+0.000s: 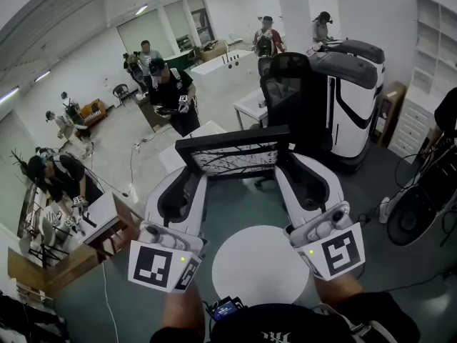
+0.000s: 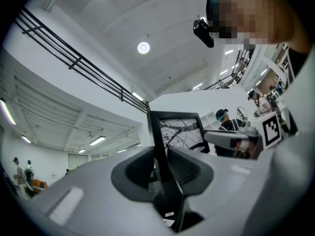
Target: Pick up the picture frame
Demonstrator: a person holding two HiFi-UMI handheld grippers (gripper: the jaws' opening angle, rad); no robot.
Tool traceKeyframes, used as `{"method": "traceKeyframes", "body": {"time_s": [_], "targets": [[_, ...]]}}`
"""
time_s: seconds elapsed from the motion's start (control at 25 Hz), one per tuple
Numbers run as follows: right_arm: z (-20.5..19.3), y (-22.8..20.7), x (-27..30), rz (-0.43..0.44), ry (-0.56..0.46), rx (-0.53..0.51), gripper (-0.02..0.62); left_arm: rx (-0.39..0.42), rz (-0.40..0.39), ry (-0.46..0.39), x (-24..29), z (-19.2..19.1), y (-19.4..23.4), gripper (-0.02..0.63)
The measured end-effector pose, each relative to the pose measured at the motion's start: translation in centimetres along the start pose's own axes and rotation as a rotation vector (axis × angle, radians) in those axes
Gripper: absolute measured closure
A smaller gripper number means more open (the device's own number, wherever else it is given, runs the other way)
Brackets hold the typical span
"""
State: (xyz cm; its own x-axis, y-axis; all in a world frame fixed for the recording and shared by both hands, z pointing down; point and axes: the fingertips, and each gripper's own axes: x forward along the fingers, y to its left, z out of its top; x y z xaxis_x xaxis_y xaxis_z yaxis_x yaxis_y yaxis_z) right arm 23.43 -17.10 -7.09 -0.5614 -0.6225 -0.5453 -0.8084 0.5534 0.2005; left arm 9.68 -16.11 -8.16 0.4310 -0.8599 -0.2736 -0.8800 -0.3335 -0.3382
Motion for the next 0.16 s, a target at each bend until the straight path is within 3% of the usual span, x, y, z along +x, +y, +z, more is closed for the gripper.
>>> {"method": "traceKeyframes", "body": {"time_s": [0.16], "targets": [[-1.2,-1.9,-0.8,-0.001,0.005,0.011,0.52,0.004,0.001,0.005,1.5,-1.1,-1.5,0.52]]}}
